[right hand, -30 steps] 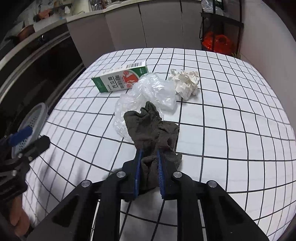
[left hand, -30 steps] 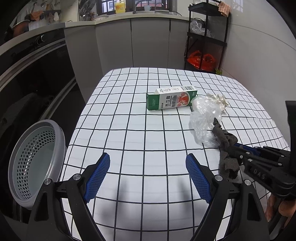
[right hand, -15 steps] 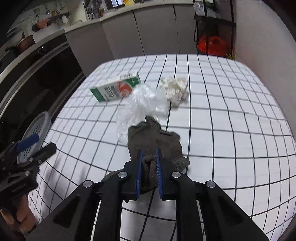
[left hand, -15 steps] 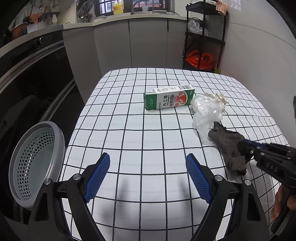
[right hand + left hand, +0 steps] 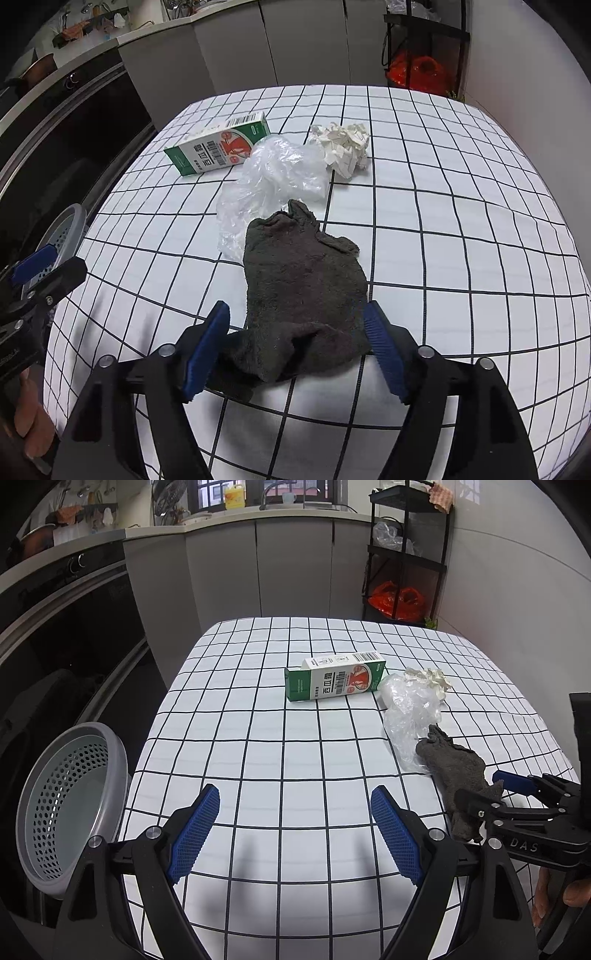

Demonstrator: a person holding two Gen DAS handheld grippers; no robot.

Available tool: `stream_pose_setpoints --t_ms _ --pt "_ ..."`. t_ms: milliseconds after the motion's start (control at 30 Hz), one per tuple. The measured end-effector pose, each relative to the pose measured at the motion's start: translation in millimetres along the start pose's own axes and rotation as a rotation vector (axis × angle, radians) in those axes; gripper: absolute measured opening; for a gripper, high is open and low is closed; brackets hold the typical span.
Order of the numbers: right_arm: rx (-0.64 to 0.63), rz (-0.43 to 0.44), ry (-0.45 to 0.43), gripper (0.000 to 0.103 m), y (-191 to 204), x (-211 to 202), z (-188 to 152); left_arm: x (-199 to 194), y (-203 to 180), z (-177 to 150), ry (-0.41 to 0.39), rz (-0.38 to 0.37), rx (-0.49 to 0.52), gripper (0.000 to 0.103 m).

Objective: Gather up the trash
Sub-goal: 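Grasp the grey cloth with the right tool and lift it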

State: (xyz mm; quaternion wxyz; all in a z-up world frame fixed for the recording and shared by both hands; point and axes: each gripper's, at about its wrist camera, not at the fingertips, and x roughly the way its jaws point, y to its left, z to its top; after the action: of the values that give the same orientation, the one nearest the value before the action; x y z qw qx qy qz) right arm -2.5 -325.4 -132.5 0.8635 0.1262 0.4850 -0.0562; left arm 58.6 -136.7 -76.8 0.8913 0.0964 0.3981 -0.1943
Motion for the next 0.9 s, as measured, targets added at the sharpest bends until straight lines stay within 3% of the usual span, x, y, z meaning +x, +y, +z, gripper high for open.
stream_pose_setpoints --t_ms 433,500,567,667,767,900 --pt "-0.033 -0.087 0.027 0.079 12.5 21.1 3.7 1.7 1.9 -1.2 0.007 -0.001 -0.001 0.082" --pt "-0.056 -0.082 0.021 0.069 16.5 20.3 3.1 1.5 2.0 -1.0 0.008 -0.003 -0.003 0.082" --pt "-0.068 -0.075 0.012 0.045 18.9 15.9 3.7 1.2 1.0 -1.3 0.007 -0.005 -0.002 0.082" --pt "-0.077 -0.064 -0.004 0.023 20.0 9.4 4.2 0.6 -1.2 -1.7 0.004 -0.005 0.004 0.082" --pt "-0.068 -0.042 -0.038 0.017 17.4 3.0 3.4 0.5 -2.7 -2.8 0.005 -0.005 0.008 0.082" --pt "-0.056 -0.008 -0.096 0.015 12.9 -12.7 3.0 -2.2 -3.0 -2.9 -0.002 -0.010 0.008 0.082"
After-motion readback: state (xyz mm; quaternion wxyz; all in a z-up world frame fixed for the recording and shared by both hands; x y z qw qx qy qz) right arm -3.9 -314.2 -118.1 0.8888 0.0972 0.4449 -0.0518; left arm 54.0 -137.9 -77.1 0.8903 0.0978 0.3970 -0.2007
